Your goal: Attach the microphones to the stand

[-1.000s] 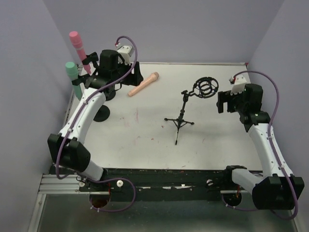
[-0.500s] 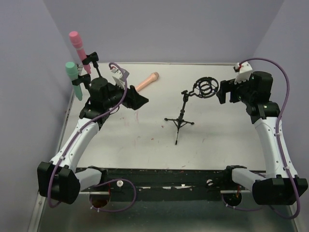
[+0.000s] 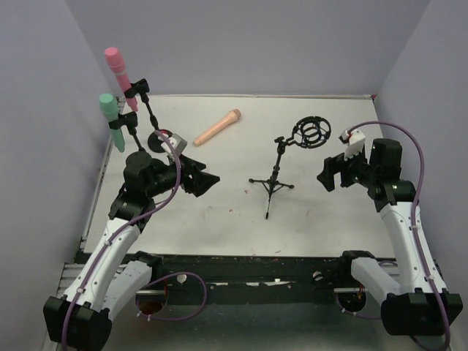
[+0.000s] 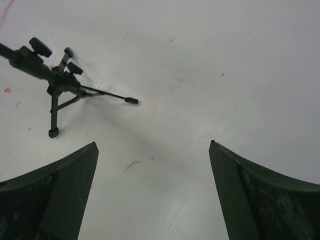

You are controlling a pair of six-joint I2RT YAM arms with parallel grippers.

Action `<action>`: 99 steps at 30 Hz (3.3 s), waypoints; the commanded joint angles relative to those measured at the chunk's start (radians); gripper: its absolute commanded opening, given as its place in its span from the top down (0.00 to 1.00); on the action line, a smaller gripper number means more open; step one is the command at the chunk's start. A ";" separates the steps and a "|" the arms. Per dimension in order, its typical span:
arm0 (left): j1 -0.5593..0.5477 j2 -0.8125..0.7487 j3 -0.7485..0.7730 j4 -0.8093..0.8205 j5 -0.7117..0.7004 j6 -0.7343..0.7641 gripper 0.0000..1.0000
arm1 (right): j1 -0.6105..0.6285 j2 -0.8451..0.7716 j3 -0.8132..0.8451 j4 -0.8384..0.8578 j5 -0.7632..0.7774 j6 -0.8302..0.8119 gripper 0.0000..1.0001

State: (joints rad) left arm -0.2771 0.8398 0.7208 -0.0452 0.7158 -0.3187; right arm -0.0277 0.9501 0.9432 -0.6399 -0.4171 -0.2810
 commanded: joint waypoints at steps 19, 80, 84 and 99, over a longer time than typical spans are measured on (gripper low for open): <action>-0.031 -0.208 -0.144 0.022 -0.121 -0.117 0.16 | 0.104 0.044 -0.187 0.098 -0.626 -0.605 0.06; -0.073 -0.240 -0.146 -0.081 -0.207 -0.083 0.16 | 0.296 0.625 0.201 0.982 -0.172 0.037 0.89; -0.073 -0.240 -0.147 -0.082 -0.211 -0.066 0.16 | 0.282 0.682 0.232 0.970 -0.160 0.029 0.88; -0.073 -0.116 -0.044 -0.151 -0.260 0.003 0.15 | 0.275 0.650 0.167 0.913 -0.219 0.020 0.45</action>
State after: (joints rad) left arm -0.3447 0.6773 0.6048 -0.1566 0.5007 -0.3557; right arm 0.2474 1.6421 1.1313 0.2752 -0.6159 -0.2615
